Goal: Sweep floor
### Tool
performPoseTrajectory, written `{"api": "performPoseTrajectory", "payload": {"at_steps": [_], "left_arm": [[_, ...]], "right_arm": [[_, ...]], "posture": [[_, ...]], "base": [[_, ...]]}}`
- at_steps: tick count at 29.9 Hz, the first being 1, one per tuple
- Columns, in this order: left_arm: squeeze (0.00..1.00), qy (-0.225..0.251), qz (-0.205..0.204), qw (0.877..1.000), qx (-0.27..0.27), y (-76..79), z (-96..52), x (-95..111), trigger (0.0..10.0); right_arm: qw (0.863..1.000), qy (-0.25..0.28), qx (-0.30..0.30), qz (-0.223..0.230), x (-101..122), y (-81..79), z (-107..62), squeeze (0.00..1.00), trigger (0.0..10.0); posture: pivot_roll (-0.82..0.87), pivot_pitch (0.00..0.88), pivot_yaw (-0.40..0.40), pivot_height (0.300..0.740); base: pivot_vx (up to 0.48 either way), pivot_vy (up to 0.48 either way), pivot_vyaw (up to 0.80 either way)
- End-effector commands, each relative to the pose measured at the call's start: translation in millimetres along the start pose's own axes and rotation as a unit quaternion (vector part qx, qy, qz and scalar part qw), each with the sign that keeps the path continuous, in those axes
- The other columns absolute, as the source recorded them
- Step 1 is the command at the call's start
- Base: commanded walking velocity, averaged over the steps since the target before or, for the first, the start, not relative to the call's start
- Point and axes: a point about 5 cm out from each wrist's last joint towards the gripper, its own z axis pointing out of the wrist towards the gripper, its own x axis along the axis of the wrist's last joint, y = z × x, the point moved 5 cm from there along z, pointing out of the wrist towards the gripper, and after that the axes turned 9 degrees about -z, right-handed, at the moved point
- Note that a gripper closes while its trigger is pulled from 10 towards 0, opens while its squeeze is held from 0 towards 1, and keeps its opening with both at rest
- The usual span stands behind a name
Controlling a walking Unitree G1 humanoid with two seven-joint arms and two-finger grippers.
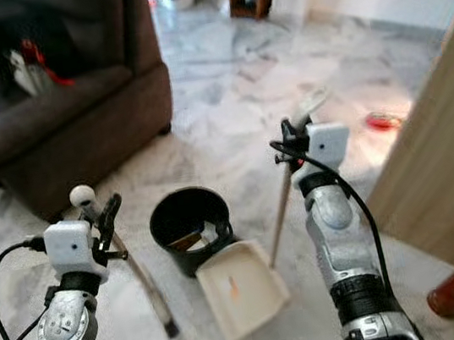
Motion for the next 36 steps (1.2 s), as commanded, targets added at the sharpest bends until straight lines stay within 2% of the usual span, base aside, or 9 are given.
{"api": "performPoseTrajectory", "payload": {"at_steps": [1,12,36], "left_arm": [[0.0,0.016,0.005,1.0,-0.004,1.4,1.3,7.8,10.0],[0.0,0.013,0.005,1.0,-0.001,2.0,1.5,6.0,10.0],[0.0,0.002,0.001,1.0,0.0,3.8,0.4,2.8,10.0]], "right_arm": [[0.999,0.032,-0.004,-0.003,15.8,2.0,4.9,0.0,10.0],[1.0,0.025,-0.004,-0.001,13.8,1.3,6.3,0.0,10.0],[1.0,0.013,-0.004,-0.006,7.8,-1.8,5.6,0.0,10.0]], "posture": [[-0.06,0.097,-0.052,0.74],[-0.06,0.101,-0.057,0.74],[-0.05,0.112,-0.048,0.74]], "base": [[0.0,0.0,0.0],[0.0,0.0,0.0],[0.0,0.0,-0.8]]}}
